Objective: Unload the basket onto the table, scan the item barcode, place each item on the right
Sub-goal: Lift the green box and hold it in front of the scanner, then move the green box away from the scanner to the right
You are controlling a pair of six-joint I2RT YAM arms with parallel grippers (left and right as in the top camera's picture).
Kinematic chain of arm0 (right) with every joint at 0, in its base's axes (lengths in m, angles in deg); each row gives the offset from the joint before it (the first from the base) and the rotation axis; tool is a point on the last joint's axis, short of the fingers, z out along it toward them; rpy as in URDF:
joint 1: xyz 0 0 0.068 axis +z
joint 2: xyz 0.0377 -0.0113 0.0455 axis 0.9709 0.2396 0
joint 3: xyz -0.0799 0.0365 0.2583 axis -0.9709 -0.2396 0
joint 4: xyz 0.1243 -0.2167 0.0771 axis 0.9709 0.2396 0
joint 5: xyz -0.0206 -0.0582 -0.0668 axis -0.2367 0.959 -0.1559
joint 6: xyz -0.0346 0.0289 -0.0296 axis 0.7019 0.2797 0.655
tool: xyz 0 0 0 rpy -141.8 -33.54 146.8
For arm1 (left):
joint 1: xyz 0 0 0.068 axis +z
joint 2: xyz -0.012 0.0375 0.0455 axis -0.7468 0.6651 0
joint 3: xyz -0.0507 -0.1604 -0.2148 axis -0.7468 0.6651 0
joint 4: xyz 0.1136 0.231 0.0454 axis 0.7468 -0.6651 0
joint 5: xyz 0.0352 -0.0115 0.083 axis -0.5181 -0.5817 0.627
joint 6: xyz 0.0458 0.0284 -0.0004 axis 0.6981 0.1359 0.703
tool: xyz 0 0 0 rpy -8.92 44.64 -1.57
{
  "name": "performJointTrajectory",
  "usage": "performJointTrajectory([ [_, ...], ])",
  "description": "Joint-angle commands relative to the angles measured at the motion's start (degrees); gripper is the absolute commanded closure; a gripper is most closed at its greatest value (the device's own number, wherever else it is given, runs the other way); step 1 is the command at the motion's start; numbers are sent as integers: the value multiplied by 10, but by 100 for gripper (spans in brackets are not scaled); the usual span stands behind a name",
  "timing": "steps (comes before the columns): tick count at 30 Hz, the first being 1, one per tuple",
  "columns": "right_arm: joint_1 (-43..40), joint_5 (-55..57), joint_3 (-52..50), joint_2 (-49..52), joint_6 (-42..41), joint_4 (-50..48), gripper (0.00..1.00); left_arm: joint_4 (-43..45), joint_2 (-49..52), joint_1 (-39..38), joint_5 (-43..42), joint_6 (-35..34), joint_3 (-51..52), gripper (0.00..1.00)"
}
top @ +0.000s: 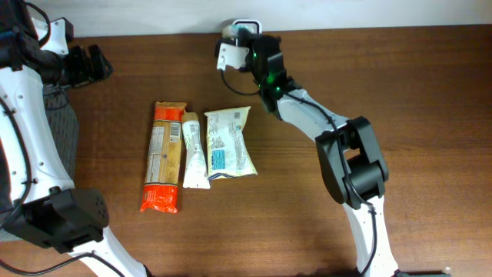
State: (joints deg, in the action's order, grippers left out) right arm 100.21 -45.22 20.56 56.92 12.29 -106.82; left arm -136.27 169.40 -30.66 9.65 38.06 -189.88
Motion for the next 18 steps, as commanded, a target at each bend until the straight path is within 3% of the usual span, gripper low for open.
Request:
performJointTrajectory([
  [1, -18, -58, 43, 3, 0, 10, 96, 0, -5, 0, -4, -1, -4, 1],
  [4, -35, -68, 43, 16, 9, 23, 96, -1, -5, 0, -4, -1, -4, 1],
  [7, -33, -71, 43, 42, 120, 31, 96, 0, -5, 0, -4, -1, -4, 1],
  [18, -27, -55, 43, 48, 125, 66, 96, 0, -5, 0, -4, -1, -4, 1],
])
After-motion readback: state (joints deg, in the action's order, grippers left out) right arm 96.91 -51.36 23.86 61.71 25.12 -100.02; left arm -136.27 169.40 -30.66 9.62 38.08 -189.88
